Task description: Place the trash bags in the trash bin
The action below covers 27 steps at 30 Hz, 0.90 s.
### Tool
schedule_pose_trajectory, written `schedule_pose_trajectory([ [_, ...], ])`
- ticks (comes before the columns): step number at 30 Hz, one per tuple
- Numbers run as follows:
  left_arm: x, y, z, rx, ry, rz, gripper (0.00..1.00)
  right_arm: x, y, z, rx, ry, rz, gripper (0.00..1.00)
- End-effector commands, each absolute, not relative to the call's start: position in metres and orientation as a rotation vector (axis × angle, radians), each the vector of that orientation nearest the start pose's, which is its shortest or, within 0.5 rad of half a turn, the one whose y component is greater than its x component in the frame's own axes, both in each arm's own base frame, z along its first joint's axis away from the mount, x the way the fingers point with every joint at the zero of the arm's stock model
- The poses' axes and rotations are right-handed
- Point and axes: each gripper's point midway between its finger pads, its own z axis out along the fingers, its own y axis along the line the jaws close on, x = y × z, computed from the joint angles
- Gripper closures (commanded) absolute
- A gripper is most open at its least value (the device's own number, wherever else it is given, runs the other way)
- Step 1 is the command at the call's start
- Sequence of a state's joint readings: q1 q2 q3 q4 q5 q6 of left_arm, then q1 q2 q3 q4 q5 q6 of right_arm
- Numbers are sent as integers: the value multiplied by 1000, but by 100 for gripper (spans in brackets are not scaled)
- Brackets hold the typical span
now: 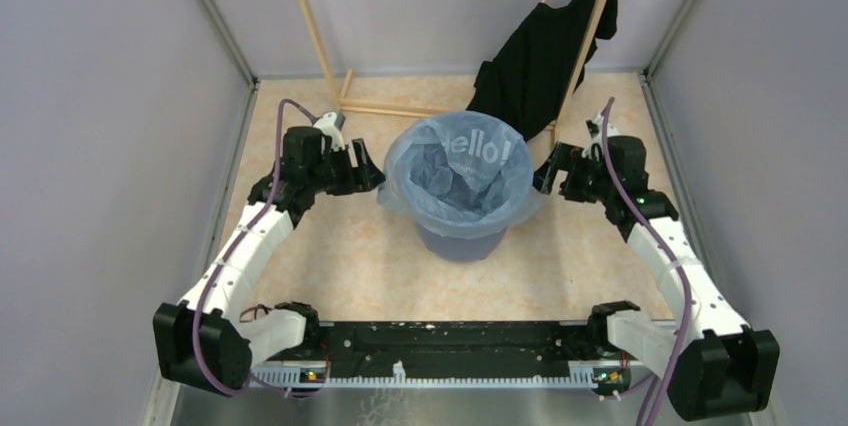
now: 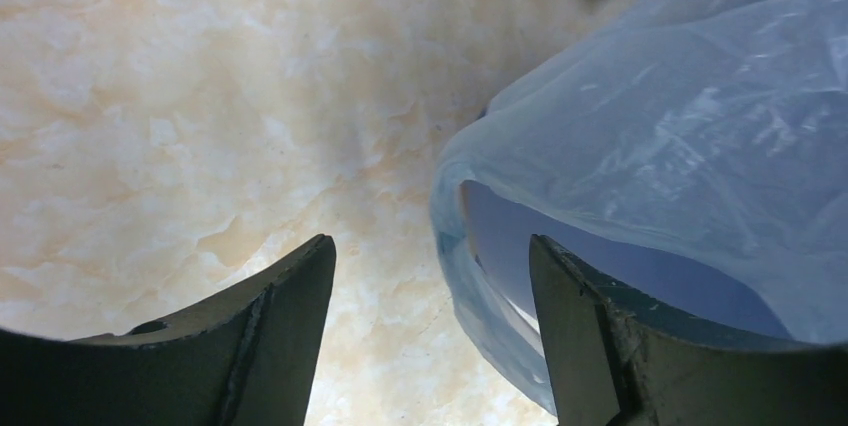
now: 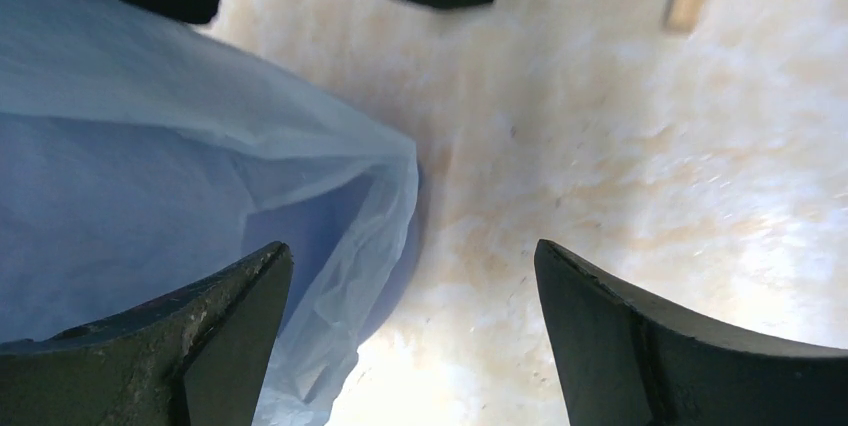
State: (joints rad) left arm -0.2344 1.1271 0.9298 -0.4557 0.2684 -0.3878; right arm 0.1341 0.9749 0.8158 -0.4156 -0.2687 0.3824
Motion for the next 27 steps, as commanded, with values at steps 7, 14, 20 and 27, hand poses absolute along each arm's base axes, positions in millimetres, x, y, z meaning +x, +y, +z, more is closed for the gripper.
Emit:
schedule_pose_trajectory([
  [7,296,-181,155,37,2318,-937,45,281,153,167,96,2188,1003,10],
  [14,276,-197,129,9,2349,-1106,69,276,165,149,146,2190,1134,31],
  [20,268,-197,94,-42,2414,-1078,85,283,162,167,130,2160,1103,49],
  [27,254,-200,58,-76,2499,-1073,90,289,159,196,101,2106,1063,68],
])
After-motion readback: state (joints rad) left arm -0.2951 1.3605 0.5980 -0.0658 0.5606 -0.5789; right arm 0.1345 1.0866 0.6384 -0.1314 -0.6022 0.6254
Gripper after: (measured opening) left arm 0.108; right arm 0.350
